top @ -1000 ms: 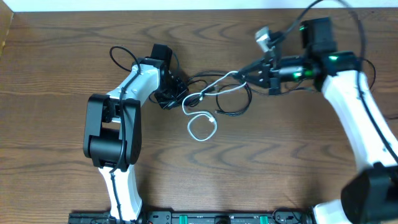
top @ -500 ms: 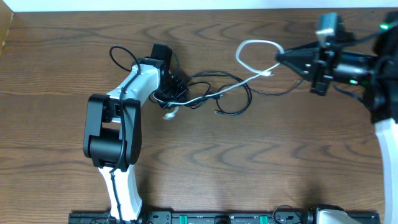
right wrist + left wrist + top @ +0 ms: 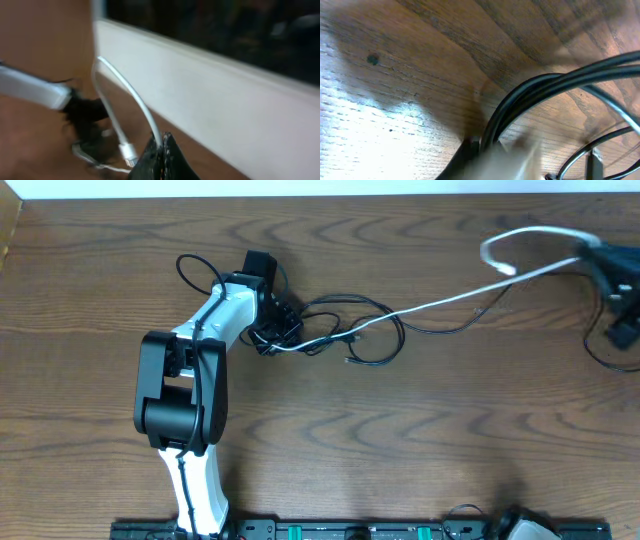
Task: Untangle cables
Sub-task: 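Pull the white cable far rightward with the right gripper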
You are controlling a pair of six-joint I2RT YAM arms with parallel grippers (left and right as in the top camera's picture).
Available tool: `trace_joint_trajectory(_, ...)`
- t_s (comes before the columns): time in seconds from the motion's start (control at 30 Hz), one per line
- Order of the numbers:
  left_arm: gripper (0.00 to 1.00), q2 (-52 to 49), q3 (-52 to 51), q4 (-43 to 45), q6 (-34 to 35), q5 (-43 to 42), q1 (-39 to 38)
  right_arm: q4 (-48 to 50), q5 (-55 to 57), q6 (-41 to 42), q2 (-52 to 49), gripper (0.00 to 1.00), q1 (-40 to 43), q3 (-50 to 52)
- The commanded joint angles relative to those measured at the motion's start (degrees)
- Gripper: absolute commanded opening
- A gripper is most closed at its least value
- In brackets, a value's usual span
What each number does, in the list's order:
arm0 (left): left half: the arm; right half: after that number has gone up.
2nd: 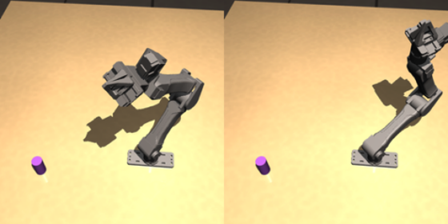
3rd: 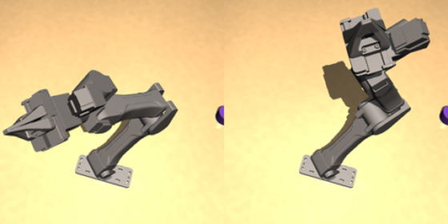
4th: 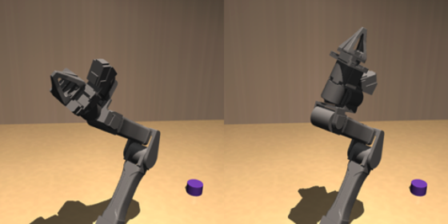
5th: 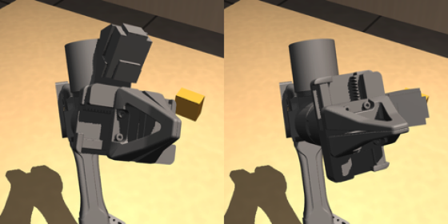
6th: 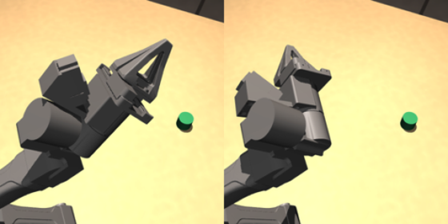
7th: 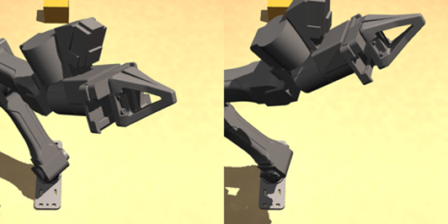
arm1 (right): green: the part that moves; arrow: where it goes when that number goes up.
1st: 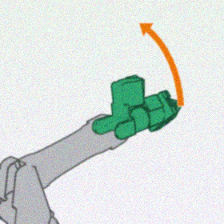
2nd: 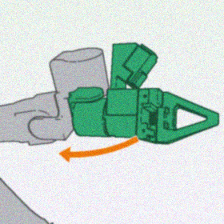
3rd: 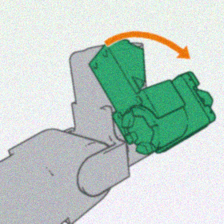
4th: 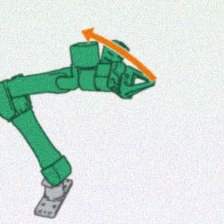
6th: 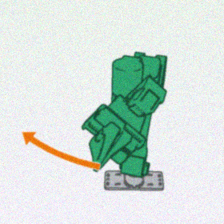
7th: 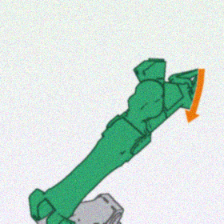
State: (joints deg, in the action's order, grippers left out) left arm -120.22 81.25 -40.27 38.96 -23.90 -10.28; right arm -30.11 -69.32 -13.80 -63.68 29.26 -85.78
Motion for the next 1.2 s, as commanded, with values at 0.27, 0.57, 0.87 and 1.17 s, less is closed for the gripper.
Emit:
trace_joint_trajectory(0.27,0.10,-0.7,0.0,-0.2,-0.4,3.9,0.2,12.8,0.8,14.9,1.8,0.01,15.1,-1.4)
trace_joint_trajectory(0.57,0.09,-0.7,0.0,0.1,-0.4,4.1,0.2,32.0,-2.3,34.0,-1.6,0.01,20.4,-1.4)
trace_joint_trajectory(0.87,0.09,-0.7,0.0,1.9,-0.4,4.1,0.2,42.9,-10.0,47.9,-7.3,0.01,25.2,-1.4)
trace_joint_trajectory(1.17,0.10,-0.7,0.0,1.9,-0.3,4.1,0.2,73.9,-20.2,83.8,-20.1,0.01,38.3,-10.6)
